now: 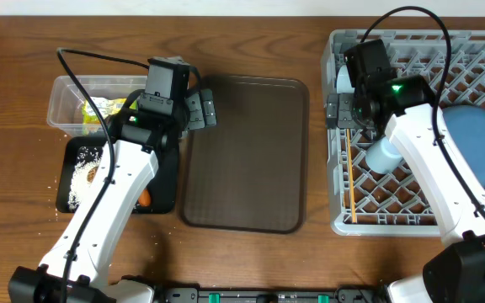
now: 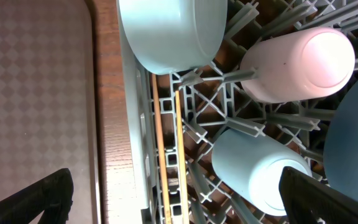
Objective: Sort waste into correct bins and load items into the dishwasher rack
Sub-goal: 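Lower the chopstick into the rack's left side and release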
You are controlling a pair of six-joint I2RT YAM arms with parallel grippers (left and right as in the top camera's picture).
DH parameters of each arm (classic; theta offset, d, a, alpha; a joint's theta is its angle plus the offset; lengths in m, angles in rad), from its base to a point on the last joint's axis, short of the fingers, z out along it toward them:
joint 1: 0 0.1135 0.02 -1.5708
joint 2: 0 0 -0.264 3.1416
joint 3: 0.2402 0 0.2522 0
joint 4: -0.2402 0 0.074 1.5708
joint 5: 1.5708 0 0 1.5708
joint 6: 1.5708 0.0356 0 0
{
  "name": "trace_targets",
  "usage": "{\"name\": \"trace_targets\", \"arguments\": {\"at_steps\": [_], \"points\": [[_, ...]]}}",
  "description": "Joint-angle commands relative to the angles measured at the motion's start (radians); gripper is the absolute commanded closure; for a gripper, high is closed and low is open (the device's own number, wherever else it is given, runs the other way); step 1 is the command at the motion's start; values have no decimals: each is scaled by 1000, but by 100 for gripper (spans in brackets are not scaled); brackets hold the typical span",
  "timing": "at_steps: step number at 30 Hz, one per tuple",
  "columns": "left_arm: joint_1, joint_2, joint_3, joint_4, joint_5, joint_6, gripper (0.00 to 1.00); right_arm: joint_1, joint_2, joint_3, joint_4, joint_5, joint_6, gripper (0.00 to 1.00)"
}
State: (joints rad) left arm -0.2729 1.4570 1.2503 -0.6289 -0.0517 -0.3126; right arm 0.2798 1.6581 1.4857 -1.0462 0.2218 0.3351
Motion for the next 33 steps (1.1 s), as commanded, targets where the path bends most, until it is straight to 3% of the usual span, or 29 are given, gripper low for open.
{"name": "trace_targets", "arguments": {"at_steps": [1, 33], "points": [[-2, 2, 8, -4, -1, 13, 2, -4, -18, 18, 2, 21, -11, 1], [-2, 2, 8, -4, -1, 13, 2, -4, -18, 18, 25, 42, -57, 1]]}}
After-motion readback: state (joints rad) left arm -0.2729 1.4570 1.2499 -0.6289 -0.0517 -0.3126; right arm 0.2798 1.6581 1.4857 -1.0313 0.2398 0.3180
